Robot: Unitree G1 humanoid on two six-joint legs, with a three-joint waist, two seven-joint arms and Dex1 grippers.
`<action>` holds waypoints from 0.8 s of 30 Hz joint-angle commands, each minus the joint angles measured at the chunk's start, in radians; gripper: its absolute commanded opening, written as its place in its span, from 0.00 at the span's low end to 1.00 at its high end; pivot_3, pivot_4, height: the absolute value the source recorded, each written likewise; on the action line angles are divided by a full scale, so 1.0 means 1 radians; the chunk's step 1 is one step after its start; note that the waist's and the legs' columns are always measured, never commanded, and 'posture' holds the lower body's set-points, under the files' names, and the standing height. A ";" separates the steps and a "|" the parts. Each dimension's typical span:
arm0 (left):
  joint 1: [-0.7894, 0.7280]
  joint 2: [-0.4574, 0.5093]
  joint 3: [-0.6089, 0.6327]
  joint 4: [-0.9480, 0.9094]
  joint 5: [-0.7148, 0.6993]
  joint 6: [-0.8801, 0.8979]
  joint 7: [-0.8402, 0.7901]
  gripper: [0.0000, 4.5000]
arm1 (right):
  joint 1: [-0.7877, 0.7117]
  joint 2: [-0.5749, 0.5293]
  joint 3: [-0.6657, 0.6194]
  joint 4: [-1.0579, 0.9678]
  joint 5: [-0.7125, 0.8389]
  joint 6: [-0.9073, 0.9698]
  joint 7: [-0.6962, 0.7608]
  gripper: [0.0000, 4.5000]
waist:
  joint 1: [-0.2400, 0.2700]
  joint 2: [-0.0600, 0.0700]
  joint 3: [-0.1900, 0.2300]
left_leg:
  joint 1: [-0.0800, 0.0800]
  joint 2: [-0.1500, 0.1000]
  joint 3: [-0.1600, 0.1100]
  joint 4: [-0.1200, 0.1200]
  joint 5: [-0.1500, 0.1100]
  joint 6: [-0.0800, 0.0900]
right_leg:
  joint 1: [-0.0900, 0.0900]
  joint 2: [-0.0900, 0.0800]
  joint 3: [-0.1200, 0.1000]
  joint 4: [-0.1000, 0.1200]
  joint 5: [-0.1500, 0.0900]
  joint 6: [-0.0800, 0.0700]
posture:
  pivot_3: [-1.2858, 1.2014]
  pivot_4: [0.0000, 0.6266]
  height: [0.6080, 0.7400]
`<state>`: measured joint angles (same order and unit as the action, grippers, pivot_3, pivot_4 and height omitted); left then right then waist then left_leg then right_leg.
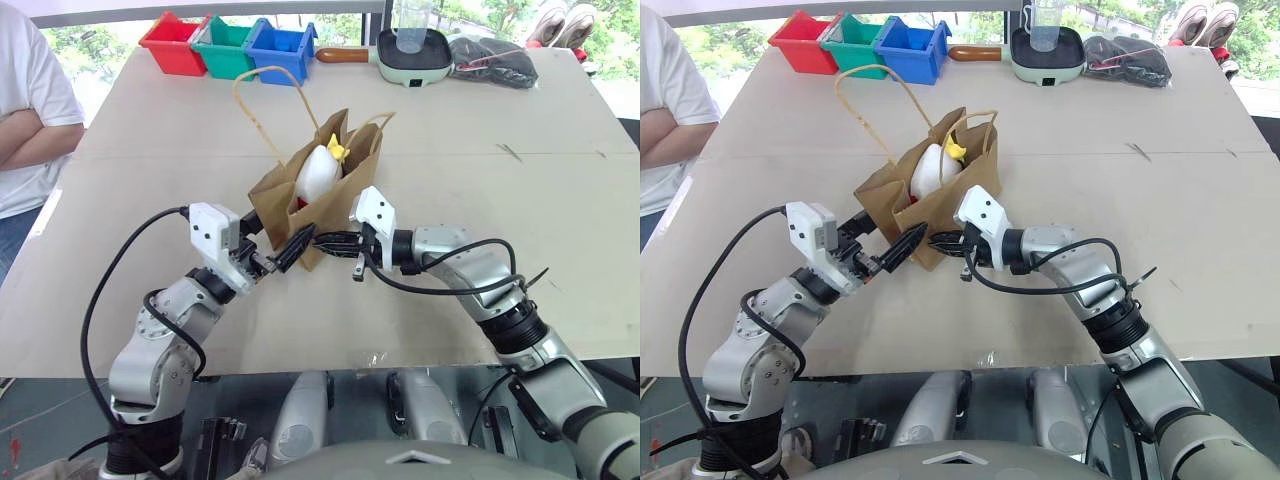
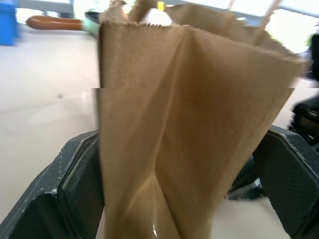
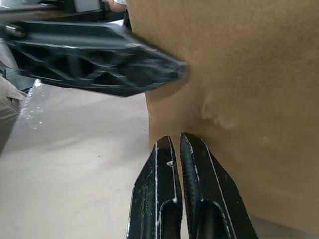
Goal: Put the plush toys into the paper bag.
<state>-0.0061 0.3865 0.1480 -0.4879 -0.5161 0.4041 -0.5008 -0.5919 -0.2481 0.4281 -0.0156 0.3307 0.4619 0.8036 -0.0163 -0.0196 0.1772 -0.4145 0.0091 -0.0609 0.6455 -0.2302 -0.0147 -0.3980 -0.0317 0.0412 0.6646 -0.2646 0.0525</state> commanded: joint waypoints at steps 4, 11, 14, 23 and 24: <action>-0.044 -0.044 -0.017 0.016 0.008 -0.083 -0.012 0.49 | 0.055 -0.016 -0.043 -0.115 -0.033 -0.096 0.006 0.00 | 0.001 0.000 0.000 | 0.000 0.000 -0.001 0.000 0.000 0.000 | 0.000 0.000 -0.001 0.000 0.000 0.000 | 0.52 0.24 1.00; -0.183 0.087 0.023 0.231 -0.041 -0.169 -0.299 0.00 | 0.265 -0.204 -0.298 -0.407 0.115 -0.046 0.033 0.30 | 0.009 0.000 0.000 | -0.001 0.000 -0.002 0.002 0.000 0.000 | 0.001 0.000 -0.002 0.000 0.000 0.000 | 0.52 0.24 1.00; -0.305 0.139 0.001 0.400 -0.038 -0.227 -0.464 0.00 | 0.395 -0.296 -0.430 -0.538 0.159 -0.012 0.010 0.61 | 0.022 0.000 0.000 | -0.001 -0.002 -0.004 0.002 0.000 0.000 | 0.002 0.000 -0.004 -0.001 0.000 0.000 | 0.52 0.24 1.00; -0.808 0.112 -0.138 1.170 0.139 -0.542 -0.892 0.00 | 0.687 -0.411 -0.725 -0.729 0.180 0.033 -0.089 0.99 | 0.003 0.000 0.000 | -0.001 -0.001 -0.002 0.004 0.000 0.000 | 0.003 0.002 -0.002 0.000 0.000 0.000 | 0.52 0.24 1.00; -0.841 0.104 -0.143 1.233 0.153 -0.568 -0.922 0.00 | 0.702 -0.415 -0.735 -0.733 0.174 0.032 -0.095 0.99 | 0.000 0.000 0.000 | -0.001 -0.001 -0.001 0.004 0.000 0.000 | 0.003 0.002 -0.001 0.000 0.000 0.001 | 0.52 0.24 1.00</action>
<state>-0.8280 0.4958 0.0133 0.6799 -0.3832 -0.1073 -1.3733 0.1068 -0.6522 -0.2696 -0.7085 0.4985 0.4996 0.7227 -0.0168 -0.0199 0.1771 -0.4154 0.0078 -0.0618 0.6493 -0.2303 -0.0143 -0.3952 -0.0294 0.0402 0.6643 -0.2649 0.0531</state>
